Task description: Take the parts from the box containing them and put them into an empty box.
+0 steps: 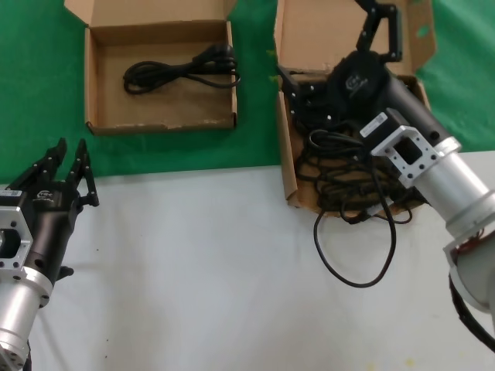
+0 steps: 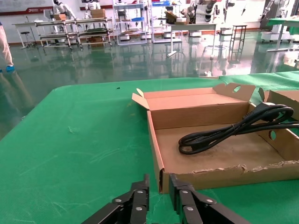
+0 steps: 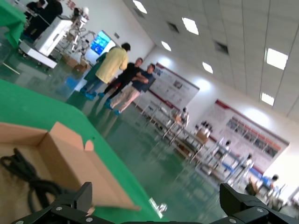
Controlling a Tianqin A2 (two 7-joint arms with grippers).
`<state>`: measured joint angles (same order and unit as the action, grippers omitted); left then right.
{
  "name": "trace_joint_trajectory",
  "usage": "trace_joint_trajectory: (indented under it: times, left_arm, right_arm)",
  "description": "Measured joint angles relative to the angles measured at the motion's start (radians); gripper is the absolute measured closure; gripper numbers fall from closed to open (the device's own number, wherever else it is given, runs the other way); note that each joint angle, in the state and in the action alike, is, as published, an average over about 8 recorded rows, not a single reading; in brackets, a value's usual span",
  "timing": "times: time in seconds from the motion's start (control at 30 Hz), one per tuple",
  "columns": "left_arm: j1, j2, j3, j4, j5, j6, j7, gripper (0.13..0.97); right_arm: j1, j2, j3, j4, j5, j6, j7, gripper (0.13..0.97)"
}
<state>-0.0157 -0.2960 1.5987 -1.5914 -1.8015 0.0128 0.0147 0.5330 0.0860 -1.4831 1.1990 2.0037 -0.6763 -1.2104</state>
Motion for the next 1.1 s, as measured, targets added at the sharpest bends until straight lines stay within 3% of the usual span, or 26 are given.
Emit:
trace_joint_trajectory:
  times: [0.23, 0.53, 0.8, 0.93, 1.1]
  left_arm:
    - [0.002, 0.000, 0.000, -0.001, 0.000, -0.001, -0.001, 0.839]
    - [0.004, -0.001, 0.000, -0.002, 0.000, -0.003, -0.004, 0.686]
    - [0.006, -0.001, 0.000, -0.003, 0.001, -0.005, -0.005, 0.473]
    - [0.007, -0.002, 0.001, -0.004, 0.001, -0.005, -0.006, 0.473]
    - [0.008, -0.002, 0.001, -0.004, 0.001, -0.006, -0.007, 0.361]
  right_arm:
    - [-0.055, 0.022, -0.012, 0.042, -0.021, 0.070, 0.126, 0.141]
    - [-0.128, 0.051, -0.028, 0.096, -0.049, 0.162, 0.291, 0.129]
    - [-0.192, 0.077, -0.042, 0.145, -0.073, 0.244, 0.437, 0.129]
    - [-0.225, 0.090, -0.049, 0.169, -0.086, 0.285, 0.510, 0.129]
    - [-0.265, 0.106, -0.058, 0.199, -0.101, 0.336, 0.601, 0.129]
